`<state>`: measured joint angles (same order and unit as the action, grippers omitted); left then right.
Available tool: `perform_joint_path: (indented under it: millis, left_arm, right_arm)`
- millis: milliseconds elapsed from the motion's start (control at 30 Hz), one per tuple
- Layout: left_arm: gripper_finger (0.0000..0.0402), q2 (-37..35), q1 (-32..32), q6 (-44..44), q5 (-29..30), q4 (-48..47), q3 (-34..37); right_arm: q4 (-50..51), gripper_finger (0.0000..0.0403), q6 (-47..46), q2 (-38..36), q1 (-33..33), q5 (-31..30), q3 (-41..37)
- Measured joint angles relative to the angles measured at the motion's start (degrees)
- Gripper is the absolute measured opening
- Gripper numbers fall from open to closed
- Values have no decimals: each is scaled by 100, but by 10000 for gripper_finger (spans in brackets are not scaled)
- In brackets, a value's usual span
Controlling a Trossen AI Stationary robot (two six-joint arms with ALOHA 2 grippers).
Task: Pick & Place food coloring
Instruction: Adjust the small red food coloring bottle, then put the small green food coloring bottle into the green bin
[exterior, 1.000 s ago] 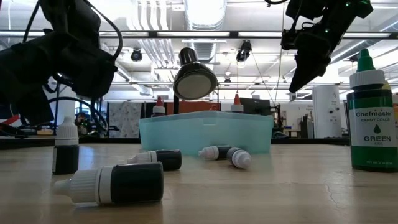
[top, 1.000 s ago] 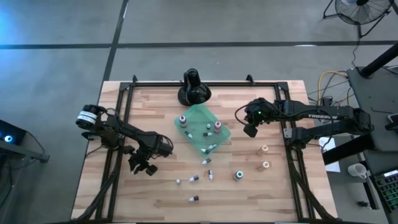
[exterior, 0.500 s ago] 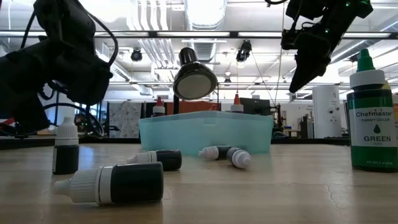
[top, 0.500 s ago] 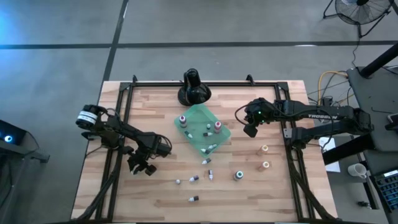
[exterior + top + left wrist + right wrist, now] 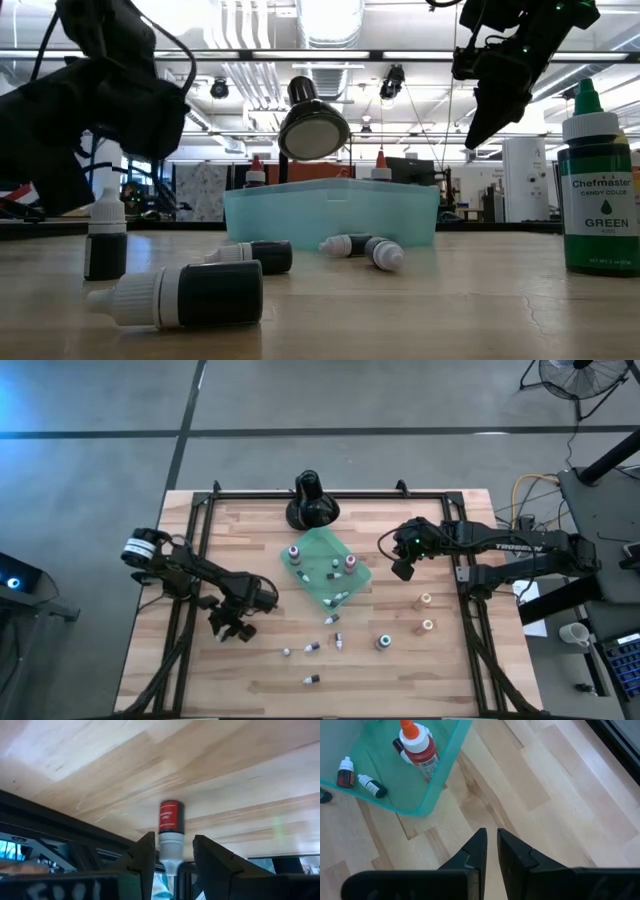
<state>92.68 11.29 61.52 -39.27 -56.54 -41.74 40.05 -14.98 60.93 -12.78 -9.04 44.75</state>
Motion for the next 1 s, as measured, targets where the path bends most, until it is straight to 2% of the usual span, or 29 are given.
perform_joint_path:
  millis: [200, 367, 533, 667, 767, 867, 1000]
  left_arm:
    - [108, -21, -4, 4, 757, -222, -504]
    - [108, -85, 17, -235, 1840, -212, -1139]
    - [108, -92, 251, -1276, 2913, 227, -1909]
    - [108, -88, 738, -2455, 3294, 920, -2353]
    - [108, -78, 1158, -3172, 3740, 1231, -2423]
    - [108, -74, 1439, -3504, 3933, 1459, -2384]
    - [108, -70, 1510, -3540, 3968, 1650, -2376]
  right_arm:
    - [-7, 38, 4, 0, -2, -2, 0]
    - [-8, 38, 17, 0, -2, -2, 0]
    - [-4, 38, 13, 0, -2, 0, 0]
    - [7, 38, 2, 0, -2, 4, 0]
    - [9, 38, 0, 0, -2, 7, 0]
    - [9, 38, 3, 0, -2, 9, 0]
    - [13, 38, 46, 0, -2, 9, 0]
